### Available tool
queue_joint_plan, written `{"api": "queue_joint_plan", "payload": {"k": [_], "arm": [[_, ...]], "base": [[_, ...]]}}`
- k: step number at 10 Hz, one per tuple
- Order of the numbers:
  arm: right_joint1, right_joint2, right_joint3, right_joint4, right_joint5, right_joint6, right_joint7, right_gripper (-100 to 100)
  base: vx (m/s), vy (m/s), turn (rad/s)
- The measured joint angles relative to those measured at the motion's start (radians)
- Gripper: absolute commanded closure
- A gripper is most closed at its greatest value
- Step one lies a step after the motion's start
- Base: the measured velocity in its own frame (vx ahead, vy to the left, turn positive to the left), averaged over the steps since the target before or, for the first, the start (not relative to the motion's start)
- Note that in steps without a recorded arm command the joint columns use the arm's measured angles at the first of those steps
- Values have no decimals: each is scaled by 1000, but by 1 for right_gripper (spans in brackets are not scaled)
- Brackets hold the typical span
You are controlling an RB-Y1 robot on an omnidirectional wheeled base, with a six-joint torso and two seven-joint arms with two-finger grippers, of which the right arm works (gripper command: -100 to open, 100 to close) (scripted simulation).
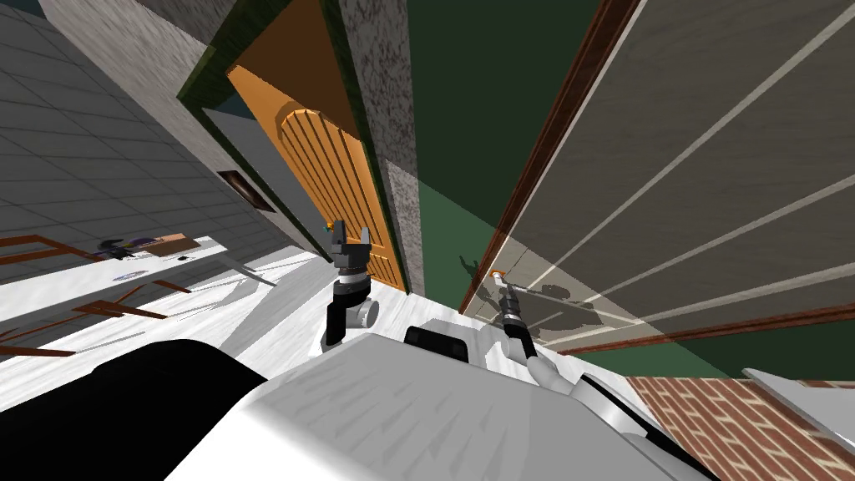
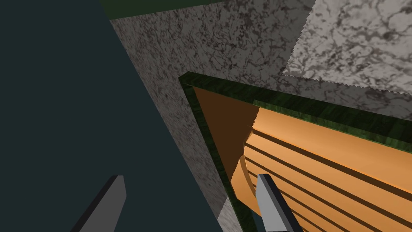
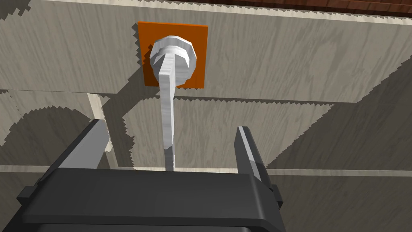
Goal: Pull the door open
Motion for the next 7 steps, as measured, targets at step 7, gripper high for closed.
{"api": "queue_joint_plan", "payload": {"k": [7], "arm": [[-6,8,-38,14,-37,3,25,-100]], "base": [[1,-24,86]]}}
